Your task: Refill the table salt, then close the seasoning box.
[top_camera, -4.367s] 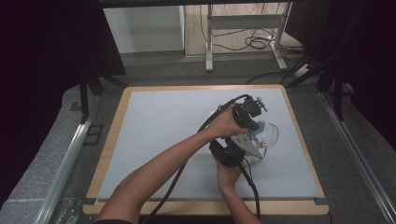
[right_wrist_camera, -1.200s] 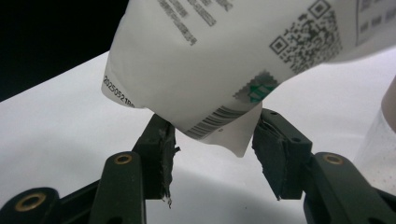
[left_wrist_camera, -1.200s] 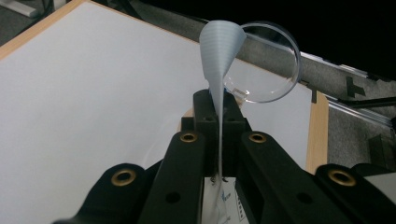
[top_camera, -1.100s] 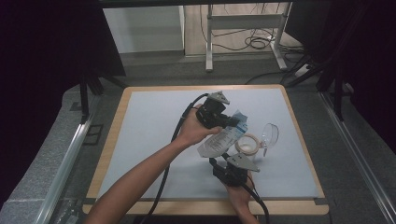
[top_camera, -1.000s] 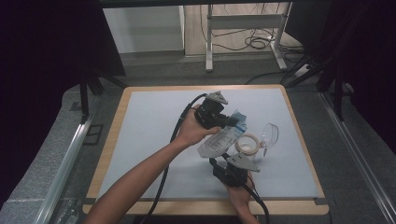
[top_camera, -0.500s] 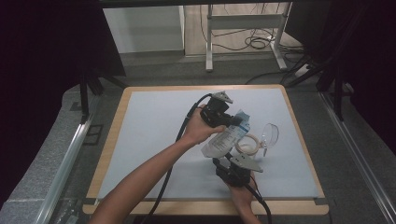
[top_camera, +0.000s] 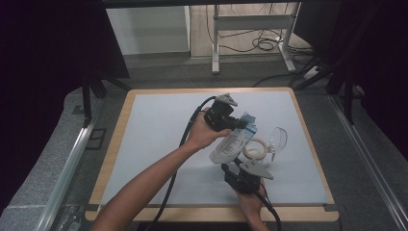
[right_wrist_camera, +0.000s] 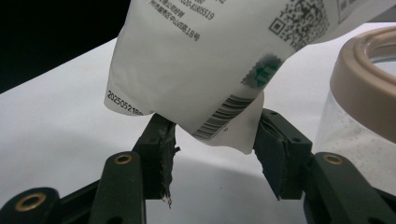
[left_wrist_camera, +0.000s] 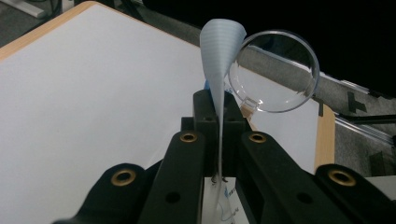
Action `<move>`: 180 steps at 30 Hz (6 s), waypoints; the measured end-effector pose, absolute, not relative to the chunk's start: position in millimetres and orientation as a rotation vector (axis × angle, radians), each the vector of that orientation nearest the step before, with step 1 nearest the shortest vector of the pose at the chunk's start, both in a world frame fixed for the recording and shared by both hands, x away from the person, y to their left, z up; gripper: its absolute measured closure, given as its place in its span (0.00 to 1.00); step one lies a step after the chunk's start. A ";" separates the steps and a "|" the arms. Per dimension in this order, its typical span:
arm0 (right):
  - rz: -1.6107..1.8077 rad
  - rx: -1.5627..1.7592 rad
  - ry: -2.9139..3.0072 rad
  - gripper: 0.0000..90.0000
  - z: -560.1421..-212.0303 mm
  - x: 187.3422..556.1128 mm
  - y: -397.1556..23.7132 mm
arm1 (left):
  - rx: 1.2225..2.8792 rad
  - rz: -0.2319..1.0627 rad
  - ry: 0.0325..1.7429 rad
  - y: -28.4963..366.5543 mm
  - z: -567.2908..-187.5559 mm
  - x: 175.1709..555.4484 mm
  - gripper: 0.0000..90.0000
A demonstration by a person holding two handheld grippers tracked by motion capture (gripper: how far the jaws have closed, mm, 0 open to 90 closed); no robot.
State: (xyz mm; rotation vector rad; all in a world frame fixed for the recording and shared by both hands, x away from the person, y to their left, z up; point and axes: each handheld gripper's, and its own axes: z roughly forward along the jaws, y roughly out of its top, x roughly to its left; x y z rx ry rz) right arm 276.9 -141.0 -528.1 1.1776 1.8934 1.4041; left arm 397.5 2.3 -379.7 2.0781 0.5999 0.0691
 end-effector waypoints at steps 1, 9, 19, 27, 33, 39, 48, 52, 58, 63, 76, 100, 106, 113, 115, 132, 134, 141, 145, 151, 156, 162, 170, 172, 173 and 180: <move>1.404 1.179 1.893 0.55 -528.3 276.2 -140.8 | 2.077 0.071 0.600 2.8 -379.9 397.4 1.00; 1.411 1.177 1.915 0.55 -529.8 275.5 -139.8 | 2.060 0.072 0.605 10.3 -380.3 395.7 1.00; 1.431 1.169 1.940 0.54 -529.4 268.9 -145.1 | 1.995 0.082 0.632 29.7 -378.4 393.8 1.00; 1.441 1.160 1.948 0.53 -528.9 268.2 -145.8 | 1.957 0.076 0.634 38.6 -378.8 392.6 1.00; 1.451 1.141 1.946 0.53 -526.9 268.2 -147.1 | 1.938 0.086 0.645 44.3 -377.0 392.0 1.00; 1.454 1.145 1.938 0.53 -524.8 268.3 -151.1 | 1.912 0.097 0.669 61.6 -375.4 393.7 1.00; 1.457 1.159 1.914 0.53 -523.2 269.1 -161.7 | 1.869 0.117 0.720 94.0 -380.8 390.9 1.00; 1.457 1.157 1.912 0.53 -522.3 269.3 -164.2 | 1.845 0.140 0.759 113.5 -387.3 389.9 1.00; 1.451 1.151 1.908 0.53 -522.0 271.1 -166.0 | 1.810 0.169 0.822 144.1 -400.3 388.3 1.00; 1.448 1.152 1.905 0.53 -521.8 272.5 -166.6 | 1.781 0.185 0.862 164.9 -409.7 387.2 1.00; 1.448 1.160 1.903 0.53 -521.8 273.2 -166.5 | 1.698 0.276 0.946 201.1 -425.5 395.1 1.00; 1.454 1.160 1.891 0.53 -520.4 273.5 -169.1 | 1.639 0.400 1.009 254.6 -460.2 378.2 0.99; 1.457 1.166 1.886 0.53 -520.2 273.6 -169.4 | 1.658 0.423 0.992 260.8 -461.2 372.4 0.96; 1.457 1.166 1.885 0.52 -520.3 273.7 -169.1 | 1.656 0.423 0.983 261.5 -460.9 374.3 0.82; 1.457 1.166 1.885 0.52 -520.0 273.6 -169.4 | 1.668 0.419 0.979 259.9 -461.0 375.8 0.79; 1.468 1.151 1.882 0.52 -516.8 271.3 -168.7 | 1.702 0.424 1.015 271.0 -476.4 350.6 0.47; 1.469 1.147 1.882 0.52 -516.0 270.9 -168.8 | 1.700 0.421 1.027 273.1 -481.1 346.1 0.46; 1.457 1.120 1.891 0.52 -512.0 266.2 -173.8 | 1.724 0.416 1.060 279.6 -500.8 330.6 0.45; 1.456 1.077 1.908 0.61 -509.4 260.1 -179.4 | 1.750 0.392 1.058 277.4 -510.7 322.4 0.43; 1.464 1.034 1.916 0.88 -503.8 253.3 -191.9 | 1.780 0.364 1.055 271.2 -522.6 315.4 0.43; 1.461 1.011 1.916 0.99 -498.0 251.3 -202.5 | 1.793 0.346 1.056 269.6 -527.6 312.0 0.43; 1.448 0.997 1.912 1.00 -490.8 251.0 -216.7 | 1.803 0.335 1.060 266.1 -533.3 305.7 0.43; 1.464 1.046 1.807 1.00 -476.9 249.0 -251.4 | 1.821 0.326 1.065 263.9 -543.7 298.5 0.44; 1.468 1.060 1.772 1.00 -473.2 248.8 -260.4 | 1.830 0.327 1.063 263.0 -545.1 296.8 0.44; 1.469 1.070 1.756 1.00 -471.7 248.6 -264.5 | 1.835 0.331 1.063 262.5 -545.7 296.2 0.44; 1.456 1.133 1.693 1.00 -470.2 254.2 -285.7 | 1.844 0.318 1.054 257.3 -547.9 294.9 0.44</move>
